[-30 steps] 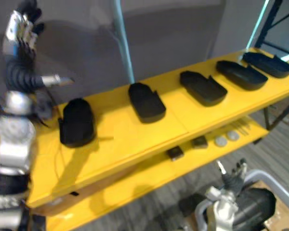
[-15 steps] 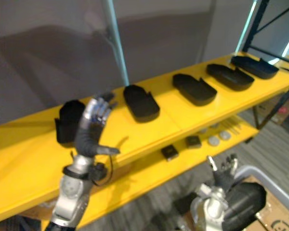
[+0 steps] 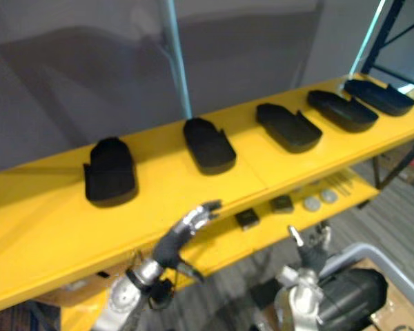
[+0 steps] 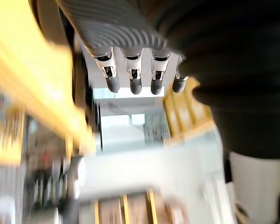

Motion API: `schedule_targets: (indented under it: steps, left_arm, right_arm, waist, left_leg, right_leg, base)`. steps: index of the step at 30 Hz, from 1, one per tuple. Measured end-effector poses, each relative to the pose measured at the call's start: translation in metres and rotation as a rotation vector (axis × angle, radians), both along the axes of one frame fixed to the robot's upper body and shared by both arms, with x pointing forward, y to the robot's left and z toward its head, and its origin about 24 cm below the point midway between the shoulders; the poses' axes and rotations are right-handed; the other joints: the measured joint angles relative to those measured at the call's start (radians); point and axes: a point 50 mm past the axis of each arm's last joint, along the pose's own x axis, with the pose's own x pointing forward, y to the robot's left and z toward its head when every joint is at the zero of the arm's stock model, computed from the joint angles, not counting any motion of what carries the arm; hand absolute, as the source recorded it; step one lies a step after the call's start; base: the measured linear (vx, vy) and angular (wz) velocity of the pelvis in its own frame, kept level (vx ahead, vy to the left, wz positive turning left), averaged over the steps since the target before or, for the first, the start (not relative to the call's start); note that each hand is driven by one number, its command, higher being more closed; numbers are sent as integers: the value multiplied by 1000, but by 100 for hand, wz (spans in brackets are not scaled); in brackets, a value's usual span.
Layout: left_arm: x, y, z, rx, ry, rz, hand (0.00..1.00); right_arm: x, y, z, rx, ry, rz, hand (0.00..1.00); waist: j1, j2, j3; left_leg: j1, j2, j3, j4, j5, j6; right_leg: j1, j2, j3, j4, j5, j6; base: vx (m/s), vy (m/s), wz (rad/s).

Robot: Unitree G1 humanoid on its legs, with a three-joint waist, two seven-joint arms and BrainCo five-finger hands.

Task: Walk over and take plastic housings, then place them on the shelf

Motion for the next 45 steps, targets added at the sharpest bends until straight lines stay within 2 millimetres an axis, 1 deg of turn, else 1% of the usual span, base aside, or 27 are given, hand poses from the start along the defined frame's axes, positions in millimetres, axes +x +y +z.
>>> schedule_targets:
  steps: [1,2,4,7,9,11,13,15,16,17,19,20,22,23,24,25,27,28,29,30,31,32,34,37,39,41,45]
  left_arm:
    - [-4,-9,-1,-8,10,-87,0]
    - [-5,-14,-2,-4,14,-133,0]
    - [-11,-36,-8,27,56,-295,0]
    - [-15,-53,-19,100,128,-406,0]
    - [-19,-58,-32,156,217,-432,0]
    - [-20,-60,-41,186,272,-427,0]
    - [-20,-61,-55,242,360,-393,0]
    - [-20,-59,-67,289,409,-361,0]
    - [-19,-54,-79,343,453,-305,0]
    - [-18,-51,-83,356,474,-278,0]
    - [-12,-30,-99,373,579,-103,0]
    - [-11,-23,-103,371,603,-49,0]
    - [-8,-1,-115,373,670,114,0]
    - [-9,15,-124,393,707,208,0]
    - [-12,29,-133,436,735,292,0]
    - [-13,35,-137,460,746,333,0]
    - [-20,55,-155,565,787,459,0]
    - [-25,66,-163,612,814,539,0]
    - [-27,72,-167,618,836,593,0]
    - [-31,85,-173,639,864,708,0]
    - [-34,96,-178,679,872,819,0]
    - [-36,102,-180,694,877,869,0]
    - [-45,121,-186,726,908,1045,0]
    - [-55,136,-191,731,961,1220,0]
    - [-65,143,-194,732,1004,1321,0]
    - [-71,145,-196,685,1054,1407,0]
    - [-81,148,-199,612,1130,1522,0]
  right_arm:
    - [0,-2,-2,-4,13,-12,0]
    - [0,-3,-3,-6,20,-17,0]
    - [3,-5,-6,-10,36,-30,0]
    - [6,-5,-6,-9,35,-32,0]
    - [9,-4,-4,-10,27,-30,0]
    - [9,-6,-4,-17,30,-29,0]
    - [8,-10,-6,-29,41,-27,0]
    - [8,-10,-6,-27,40,-28,0]
    - [10,-9,-5,-26,34,-27,0]
    - [11,-9,-4,-26,31,-27,0]
    - [13,-11,-2,-21,22,-39,0]
    - [12,-12,-2,-19,21,-49,0]
    - [10,-17,-2,-8,17,-82,0]
    - [10,-20,-2,-4,14,-99,0]
    - [9,-22,-2,10,10,-116,0]
    - [8,-23,-2,15,10,-121,0]
    - [6,-22,-4,40,9,-149,0]
    - [6,-22,-5,48,8,-155,0]
    - [6,-20,-5,53,8,-156,0]
    - [6,-17,-6,67,9,-161,0]
    - [6,-14,-7,79,11,-168,0]
    - [6,-13,-8,84,12,-172,0]
    - [5,-11,-9,95,16,-182,0]
    - [5,-8,-10,104,16,-182,0]
    - [6,-6,-9,98,17,-176,0]
    - [6,-6,-10,90,20,-172,0]
    - [6,-4,-10,78,25,-155,0]
  waist:
    - [-1,0,0]
    - [-1,0,0]
    - [-5,0,0]
    - [-15,1,0]
    - [-29,1,-1]
    - [-32,1,-1]
    - [-32,1,-1]
    - [-33,3,-2]
    - [-35,3,-2]
    - [-34,3,-2]
    - [-33,3,-2]
    - [-32,3,-2]
    - [-28,2,-1]
    - [-27,1,0]
    - [-25,0,1]
    - [-25,0,1]
    - [-26,-2,6]
    - [-22,-8,9]
    - [-19,-9,11]
    - [-7,-10,13]
    - [3,-19,19]
    - [7,-22,21]
    - [22,-33,31]
    - [29,-41,39]
    - [36,-39,41]
    - [41,-35,49]
    - [53,-39,51]
  left_leg:
    - [0,-2,-1,0,0,0]
    - [0,-3,-1,0,0,0]
    - [1,-4,-1,0,0,0]
    - [2,-6,1,-1,0,0]
    - [3,-5,4,-1,0,0]
    - [3,-5,6,-1,0,0]
    - [3,-4,9,-1,0,0]
    - [5,-10,7,0,0,0]
    - [7,-10,6,0,0,0]
    - [7,-11,6,0,0,1]
    - [7,-12,2,0,-1,2]
    - [7,-12,2,0,-2,3]
    - [6,-15,-1,0,-4,4]
    - [6,-16,-3,0,-5,6]
    - [6,-19,-6,0,-7,6]
    - [6,-21,-9,0,-7,7]
    - [6,-29,-31,0,-10,11]
    - [8,-30,-31,0,-15,10]
    - [10,-31,-31,0,-16,10]
    - [15,-31,-31,0,-18,8]
    - [17,-30,-31,0,-20,7]
    - [17,-30,-32,0,-20,6]
    - [21,-32,-46,0,-22,5]
    - [25,-33,-52,0,-25,1]
    - [31,-32,-50,0,-29,-2]
    - [42,-32,-51,0,-33,-3]
    - [45,-30,-53,0,-34,-5]
  right_leg:
    - [0,-5,0,1,0,1]
    - [1,-6,0,1,-1,1]
    - [0,-9,2,3,-1,2]
    - [0,-13,3,3,0,2]
    - [-2,-15,7,4,0,2]
    - [-4,-15,10,5,0,3]
    - [-6,-15,14,5,0,2]
    - [-2,-9,10,4,1,2]
    - [0,-9,8,4,2,2]
    - [0,-10,7,4,1,2]
    - [2,-11,3,1,1,1]
    - [2,-11,2,-1,0,1]
    - [4,-13,-1,-6,-2,3]
    - [7,-15,-4,-9,-2,3]
    - [10,-17,-6,-12,-2,4]
    - [13,-18,-9,-13,-3,5]
    - [30,-25,-32,-16,-10,12]
    - [33,-27,-33,-16,-11,13]
    - [36,-27,-33,-17,-12,13]
    - [40,-27,-34,-17,-14,12]
    - [41,-27,-35,-16,-17,11]
    - [43,-26,-37,-15,-18,10]
    - [60,-27,-53,-15,-17,10]
    - [70,-26,-59,-18,-18,10]
    - [75,-26,-60,-18,-20,7]
    - [89,-26,-61,-19,-24,1]
    - [92,-23,-65,-19,-29,-3]
  base:
    - [0,0,0]
    - [0,0,0]
    - [0,0,0]
    - [0,0,0]
    - [-3,3,-4]
    - [-1,0,-5]
    - [-1,0,-2]
    - [4,31,1]
    - [0,0,0]
    - [0,0,0]
    - [-2,2,2]
    - [0,5,5]
    - [7,9,4]
    - [18,12,6]
    - [20,12,7]
    - [25,12,18]
    - [33,12,25]
    - [38,11,12]
    - [44,7,0]
    - [47,-5,0]
    - [45,-9,1]
    - [51,-14,6]
    - [54,-11,15]
    - [60,-10,9]
    - [57,-10,-1]
    - [19,-3,-1]
    - [0,0,0]
